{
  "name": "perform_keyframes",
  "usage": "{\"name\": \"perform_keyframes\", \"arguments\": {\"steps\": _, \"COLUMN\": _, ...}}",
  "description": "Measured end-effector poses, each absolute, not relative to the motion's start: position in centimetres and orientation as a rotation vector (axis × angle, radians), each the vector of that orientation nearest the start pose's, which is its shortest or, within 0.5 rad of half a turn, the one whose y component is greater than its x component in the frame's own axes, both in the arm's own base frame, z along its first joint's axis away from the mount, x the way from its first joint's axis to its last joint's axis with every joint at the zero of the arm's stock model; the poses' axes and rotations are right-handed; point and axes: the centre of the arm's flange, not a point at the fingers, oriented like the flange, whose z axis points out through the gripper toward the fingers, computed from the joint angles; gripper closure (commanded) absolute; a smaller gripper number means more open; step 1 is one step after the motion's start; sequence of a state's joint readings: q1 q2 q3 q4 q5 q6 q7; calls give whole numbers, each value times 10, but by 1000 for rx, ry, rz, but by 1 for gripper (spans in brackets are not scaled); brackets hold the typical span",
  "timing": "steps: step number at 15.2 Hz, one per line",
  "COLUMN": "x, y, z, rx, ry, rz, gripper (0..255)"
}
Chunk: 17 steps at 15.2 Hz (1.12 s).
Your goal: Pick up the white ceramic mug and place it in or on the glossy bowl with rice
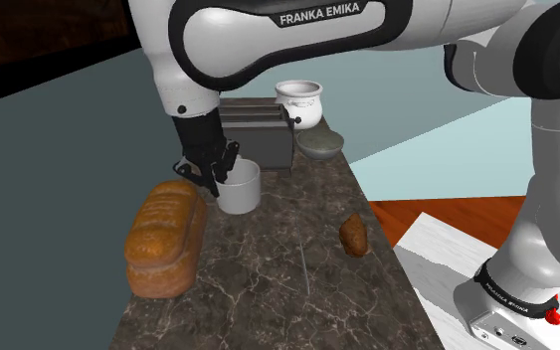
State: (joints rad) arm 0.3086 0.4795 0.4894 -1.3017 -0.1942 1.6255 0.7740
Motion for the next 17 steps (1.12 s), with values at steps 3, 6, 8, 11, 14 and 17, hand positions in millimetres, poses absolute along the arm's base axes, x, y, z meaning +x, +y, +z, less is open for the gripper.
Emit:
{"name": "perform_keyframes", "arguments": {"steps": 3, "x": 530, "y": 422, "z": 499, "rx": -3191, "ry": -13, "rz": 147, "gripper": 255}}
{"name": "perform_keyframes", "arguments": {"steps": 6, "x": 537, "y": 406, "z": 506, "rx": -3191, "ry": -13, "rz": 147, "gripper": 255}}
{"name": "perform_keyframes", "arguments": {"steps": 8, "x": 542, "y": 382, "z": 507, "rx": -3192, "ry": -12, "rz": 148, "gripper": 255}}
{"name": "perform_keyframes", "arguments": {"steps": 11, "x": 550, "y": 347, "z": 507, "rx": -3192, "ry": -12, "rz": 147, "gripper": 255}}
{"name": "perform_keyframes", "arguments": {"steps": 14, "x": 563, "y": 306, "z": 508, "rx": -3192, "ry": -11, "rz": 148, "gripper": 255}}
{"name": "perform_keyframes", "arguments": {"steps": 17, "x": 576, "y": 268, "z": 508, "rx": -3192, "ry": -11, "rz": 147, "gripper": 255}}
